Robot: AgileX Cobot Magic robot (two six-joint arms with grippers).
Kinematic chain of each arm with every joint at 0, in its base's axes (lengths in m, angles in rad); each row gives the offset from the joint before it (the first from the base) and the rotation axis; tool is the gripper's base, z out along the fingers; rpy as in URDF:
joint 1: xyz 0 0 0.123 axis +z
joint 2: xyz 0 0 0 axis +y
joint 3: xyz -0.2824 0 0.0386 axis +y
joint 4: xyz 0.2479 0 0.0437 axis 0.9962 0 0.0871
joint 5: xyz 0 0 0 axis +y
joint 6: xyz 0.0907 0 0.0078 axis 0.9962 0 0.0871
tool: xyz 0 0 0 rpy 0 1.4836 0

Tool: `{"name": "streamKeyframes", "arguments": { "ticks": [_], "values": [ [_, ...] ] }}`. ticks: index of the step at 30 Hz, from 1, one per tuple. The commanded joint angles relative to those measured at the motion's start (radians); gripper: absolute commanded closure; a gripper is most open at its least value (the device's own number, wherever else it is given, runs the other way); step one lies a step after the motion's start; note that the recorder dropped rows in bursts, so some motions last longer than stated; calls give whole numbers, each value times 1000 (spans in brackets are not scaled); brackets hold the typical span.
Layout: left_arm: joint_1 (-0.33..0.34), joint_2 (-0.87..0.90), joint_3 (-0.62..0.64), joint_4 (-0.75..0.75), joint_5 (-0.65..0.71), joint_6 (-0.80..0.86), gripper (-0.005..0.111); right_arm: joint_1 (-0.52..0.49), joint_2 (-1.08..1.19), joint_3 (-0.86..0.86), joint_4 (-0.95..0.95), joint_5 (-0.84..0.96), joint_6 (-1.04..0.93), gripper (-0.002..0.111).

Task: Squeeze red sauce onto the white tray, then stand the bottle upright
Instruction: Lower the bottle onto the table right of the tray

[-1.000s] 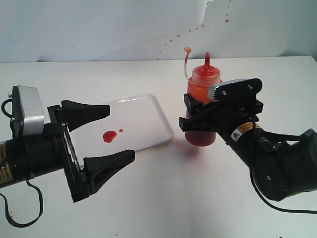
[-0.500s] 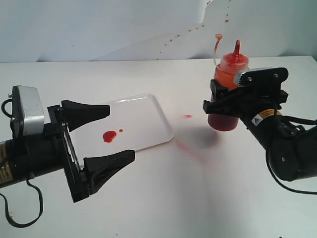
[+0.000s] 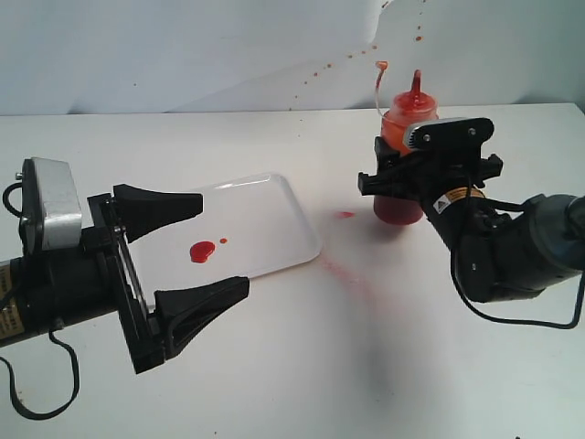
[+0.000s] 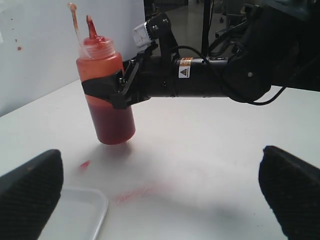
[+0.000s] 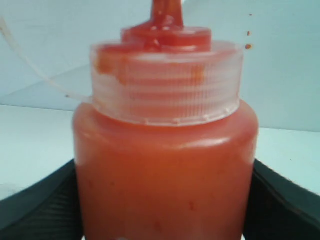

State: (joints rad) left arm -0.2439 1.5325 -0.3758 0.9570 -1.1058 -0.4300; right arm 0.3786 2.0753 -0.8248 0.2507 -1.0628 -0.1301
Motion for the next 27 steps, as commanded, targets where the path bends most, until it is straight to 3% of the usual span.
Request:
{"name": "streamKeyframes", "arguments": {
  "ticks": [1,27],
  "values": [
    [-4,-3,-2,-5,-13,-3,2,-9,11,-15,39,-92,-23,108],
    [-4,-3,-2,-5,-13,-3,2,-20,60,-15,64,-76,-45,108]
  ]
}}
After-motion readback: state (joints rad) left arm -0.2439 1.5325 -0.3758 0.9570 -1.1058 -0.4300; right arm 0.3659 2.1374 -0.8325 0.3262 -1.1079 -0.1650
